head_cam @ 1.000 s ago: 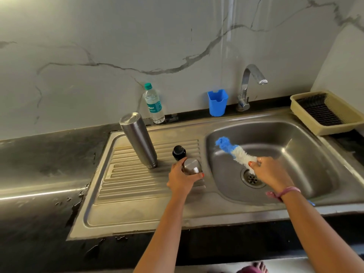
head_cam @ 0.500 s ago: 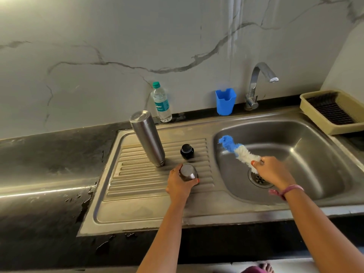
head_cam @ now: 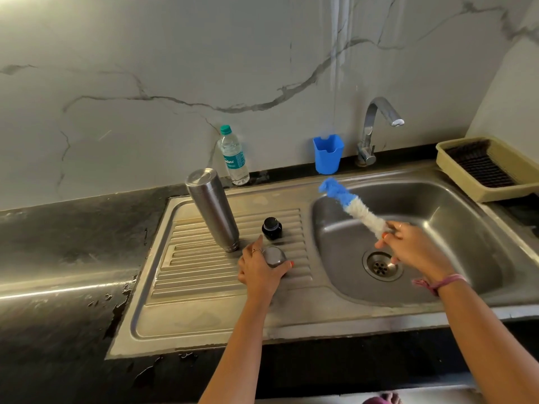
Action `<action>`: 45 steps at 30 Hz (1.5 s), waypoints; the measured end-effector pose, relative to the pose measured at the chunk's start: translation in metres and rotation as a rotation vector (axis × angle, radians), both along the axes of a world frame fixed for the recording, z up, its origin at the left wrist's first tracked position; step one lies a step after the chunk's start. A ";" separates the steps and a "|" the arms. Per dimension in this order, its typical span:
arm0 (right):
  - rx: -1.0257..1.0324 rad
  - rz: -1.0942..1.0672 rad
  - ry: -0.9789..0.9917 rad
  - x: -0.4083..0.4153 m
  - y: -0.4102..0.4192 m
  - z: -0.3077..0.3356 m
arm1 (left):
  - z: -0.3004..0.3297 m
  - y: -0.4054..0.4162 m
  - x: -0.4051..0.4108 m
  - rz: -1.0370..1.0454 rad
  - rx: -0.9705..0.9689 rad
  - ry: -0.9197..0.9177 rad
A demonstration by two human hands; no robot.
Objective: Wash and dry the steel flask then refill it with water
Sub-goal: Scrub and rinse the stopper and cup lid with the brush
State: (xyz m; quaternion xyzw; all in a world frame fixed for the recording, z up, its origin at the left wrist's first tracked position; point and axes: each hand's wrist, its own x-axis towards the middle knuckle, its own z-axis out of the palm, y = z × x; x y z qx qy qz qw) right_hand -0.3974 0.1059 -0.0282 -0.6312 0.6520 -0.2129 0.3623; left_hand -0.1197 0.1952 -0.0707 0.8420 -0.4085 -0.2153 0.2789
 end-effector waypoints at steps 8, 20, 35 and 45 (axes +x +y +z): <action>-0.091 -0.047 0.014 -0.019 -0.005 0.000 | 0.016 -0.004 -0.010 0.004 -0.157 0.004; -0.025 -0.016 0.038 -0.048 -0.025 -0.002 | 0.024 -0.030 -0.045 -0.031 -0.181 -0.020; 0.183 -0.023 -0.481 -0.068 -0.033 0.001 | 0.022 -0.071 -0.144 -0.281 -0.174 0.378; 0.336 -0.031 -0.881 -0.075 -0.021 -0.003 | 0.025 -0.085 -0.216 -0.257 -0.127 0.858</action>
